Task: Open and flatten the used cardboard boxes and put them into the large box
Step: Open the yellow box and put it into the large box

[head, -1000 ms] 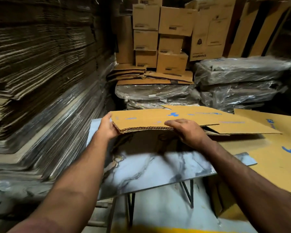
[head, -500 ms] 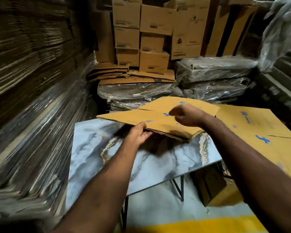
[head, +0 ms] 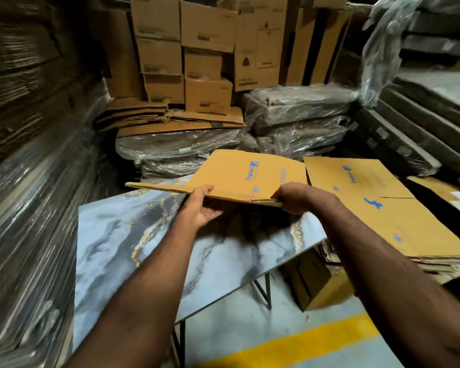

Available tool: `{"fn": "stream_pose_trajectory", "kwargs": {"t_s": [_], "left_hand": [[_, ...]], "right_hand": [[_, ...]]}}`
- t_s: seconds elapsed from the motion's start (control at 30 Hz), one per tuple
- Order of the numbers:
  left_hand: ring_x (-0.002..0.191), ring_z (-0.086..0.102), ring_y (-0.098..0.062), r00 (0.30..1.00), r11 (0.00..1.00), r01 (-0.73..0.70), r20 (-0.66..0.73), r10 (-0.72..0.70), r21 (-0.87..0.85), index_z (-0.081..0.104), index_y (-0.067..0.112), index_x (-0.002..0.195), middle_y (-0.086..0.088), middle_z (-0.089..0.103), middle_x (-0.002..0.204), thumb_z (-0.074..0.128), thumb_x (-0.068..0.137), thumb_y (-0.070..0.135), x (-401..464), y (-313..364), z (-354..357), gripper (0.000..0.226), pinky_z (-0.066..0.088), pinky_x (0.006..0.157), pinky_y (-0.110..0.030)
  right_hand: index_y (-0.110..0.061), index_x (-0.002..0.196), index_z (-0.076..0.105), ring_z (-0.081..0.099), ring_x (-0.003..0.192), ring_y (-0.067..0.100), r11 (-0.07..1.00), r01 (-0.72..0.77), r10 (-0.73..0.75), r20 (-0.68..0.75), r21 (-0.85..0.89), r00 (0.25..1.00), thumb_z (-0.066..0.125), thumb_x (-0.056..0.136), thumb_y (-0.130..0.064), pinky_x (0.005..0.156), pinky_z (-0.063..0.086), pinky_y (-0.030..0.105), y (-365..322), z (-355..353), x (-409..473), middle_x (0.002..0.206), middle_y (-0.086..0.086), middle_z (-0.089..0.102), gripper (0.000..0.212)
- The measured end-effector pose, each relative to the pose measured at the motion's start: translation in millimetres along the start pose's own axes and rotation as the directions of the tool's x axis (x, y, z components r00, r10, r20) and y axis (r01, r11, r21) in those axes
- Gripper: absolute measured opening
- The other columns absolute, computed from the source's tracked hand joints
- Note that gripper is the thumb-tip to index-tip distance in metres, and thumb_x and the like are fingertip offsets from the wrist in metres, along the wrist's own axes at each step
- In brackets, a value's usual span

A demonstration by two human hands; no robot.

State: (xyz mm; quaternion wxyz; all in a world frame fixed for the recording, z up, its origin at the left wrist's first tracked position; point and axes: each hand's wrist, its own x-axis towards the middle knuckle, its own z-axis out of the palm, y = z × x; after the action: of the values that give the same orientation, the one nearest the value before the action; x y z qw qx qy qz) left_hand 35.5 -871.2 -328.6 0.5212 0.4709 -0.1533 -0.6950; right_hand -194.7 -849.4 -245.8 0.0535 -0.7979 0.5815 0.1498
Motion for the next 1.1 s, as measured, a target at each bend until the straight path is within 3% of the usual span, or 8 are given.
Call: {"fn": "stream_pose_trajectory", "kwargs": {"t_s": [0.17, 0.27, 0.33, 0.4, 0.57, 0.7, 0.93, 1.1], "left_hand": [[0.086, 0.059, -0.027, 0.991, 0.982, -0.120, -0.068, 0.111, -0.143, 0.055, 0.012, 0.092, -0.013, 0.059, 0.091, 0.050, 0.097, 0.025, 6, 14, -1, 0.015, 0.052, 0.085, -0.054], [0.083, 0.058, -0.027, 0.991, 0.990, -0.113, -0.080, 0.106, -0.085, 0.050, 0.006, 0.090, -0.015, 0.055, 0.093, 0.042, 0.095, 0.005, 10, 19, 3, 0.009, 0.058, 0.062, -0.046], [0.082, 0.058, -0.026, 0.991, 0.990, -0.117, -0.072, 0.112, -0.075, 0.050, 0.006, 0.091, -0.015, 0.055, 0.091, 0.040, 0.095, 0.003, 14, 18, 16, 0.012, 0.058, 0.047, -0.039], [0.083, 0.059, -0.027, 0.990, 0.987, -0.132, -0.069, 0.126, -0.087, 0.051, 0.008, 0.092, -0.016, 0.057, 0.093, 0.039, 0.095, 0.002, 20, 13, 34, 0.014, 0.056, 0.043, -0.036], [0.086, 0.061, -0.027, 0.974, 0.968, -0.223, -0.065, 0.216, -0.112, 0.052, 0.009, 0.097, -0.016, 0.057, 0.108, 0.040, 0.095, 0.001, 51, -4, 106, 0.016, 0.060, 0.052, -0.039], [0.097, 0.060, -0.025, 0.945, 0.939, -0.326, -0.044, 0.324, -0.107, 0.050, 0.009, 0.097, -0.016, 0.053, 0.116, 0.041, 0.096, 0.000, 74, -9, 187, 0.013, 0.058, 0.068, -0.045], [0.100, 0.056, -0.029, 0.905, 0.902, -0.425, -0.022, 0.425, -0.072, 0.051, 0.005, 0.097, -0.016, 0.053, 0.101, 0.048, 0.096, 0.003, 104, -17, 351, 0.003, 0.055, 0.065, -0.043], [0.092, 0.061, -0.028, 0.875, 0.876, -0.472, 0.066, 0.479, -0.095, 0.053, 0.005, 0.094, -0.016, 0.059, 0.090, 0.046, 0.096, 0.000, 120, -33, 443, 0.009, 0.056, 0.064, -0.043]], "right_hand": [[-0.011, 0.122, 0.066, 0.061, 0.098, 0.030, 0.994, -0.111, 0.111, 0.020, -0.024, 0.994, 0.052, 0.088, -0.003, 0.076, 0.049, 0.031, 11, 1, 3, 0.113, 0.011, 0.065, 0.038], [-0.012, 0.125, 0.058, 0.058, 0.097, 0.028, 0.984, -0.167, 0.164, -0.059, -0.056, 0.985, 0.055, 0.089, -0.010, 0.079, 0.048, 0.038, 15, 2, 11, 0.110, 0.008, 0.059, 0.036], [-0.019, 0.131, 0.051, 0.059, 0.110, 0.031, 0.992, -0.118, 0.113, -0.133, -0.036, 0.985, 0.054, 0.092, -0.016, 0.077, 0.046, 0.039, 19, 13, 23, 0.121, 0.009, 0.059, 0.039], [-0.028, 0.132, 0.054, 0.061, 0.111, 0.032, 0.998, -0.055, 0.054, -0.211, 0.000, 0.976, 0.052, 0.093, -0.016, 0.078, 0.051, 0.037, 34, 27, 35, 0.122, 0.007, 0.062, 0.041], [-0.035, 0.141, 0.051, 0.059, 0.120, 0.030, 0.991, -0.050, 0.092, -0.358, 0.125, 0.929, 0.054, 0.089, -0.008, 0.092, 0.051, 0.037, 119, 25, 56, 0.130, 0.007, 0.063, 0.058], [-0.034, 0.132, 0.054, 0.063, 0.109, 0.032, 0.983, -0.037, 0.123, -0.507, 0.178, 0.853, 0.054, 0.088, -0.008, 0.076, 0.049, 0.037, 194, 15, 69, 0.118, 0.008, 0.067, 0.051], [-0.026, 0.119, 0.059, 0.065, 0.103, 0.031, 0.995, -0.029, 0.084, -0.671, 0.092, 0.737, 0.058, 0.090, -0.020, 0.068, 0.042, 0.035, 349, -14, 78, 0.114, 0.003, 0.067, 0.030], [-0.021, 0.122, 0.063, 0.068, 0.096, 0.033, 0.995, 0.004, 0.076, -0.812, 0.096, 0.579, 0.063, 0.087, -0.019, 0.072, 0.048, 0.037, 439, -16, 82, 0.115, 0.007, 0.070, 0.035]]}}
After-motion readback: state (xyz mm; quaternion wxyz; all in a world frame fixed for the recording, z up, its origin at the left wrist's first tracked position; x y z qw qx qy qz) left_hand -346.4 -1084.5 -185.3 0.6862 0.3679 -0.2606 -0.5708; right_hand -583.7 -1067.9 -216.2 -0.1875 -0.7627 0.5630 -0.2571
